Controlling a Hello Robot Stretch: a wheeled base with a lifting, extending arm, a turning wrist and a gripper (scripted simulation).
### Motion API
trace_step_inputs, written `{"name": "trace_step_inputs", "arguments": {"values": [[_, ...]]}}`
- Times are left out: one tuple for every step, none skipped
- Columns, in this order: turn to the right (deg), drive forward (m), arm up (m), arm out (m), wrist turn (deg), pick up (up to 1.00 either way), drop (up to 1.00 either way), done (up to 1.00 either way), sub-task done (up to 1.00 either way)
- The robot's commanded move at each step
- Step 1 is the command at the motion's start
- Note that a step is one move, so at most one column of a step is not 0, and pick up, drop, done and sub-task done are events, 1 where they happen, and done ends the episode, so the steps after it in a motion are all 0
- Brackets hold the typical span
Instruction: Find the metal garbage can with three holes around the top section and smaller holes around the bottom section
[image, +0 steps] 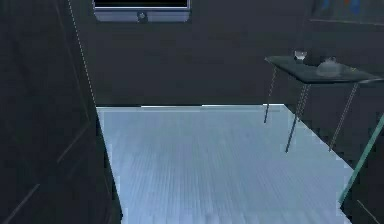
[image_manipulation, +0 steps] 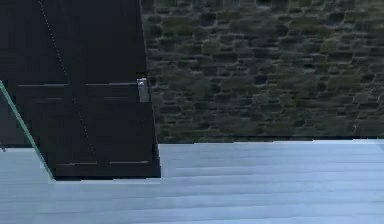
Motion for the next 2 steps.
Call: {"name": "trace_step_inputs", "arguments": {"values": [[0.0, 1.0, 0.0, 0.0, 0.0, 0.0, 0.0, 0.0, 0.0], [-9.0, 0.0, 0.0, 0.0, 0.0, 0.0, 0.0, 0.0, 0.0]]}}
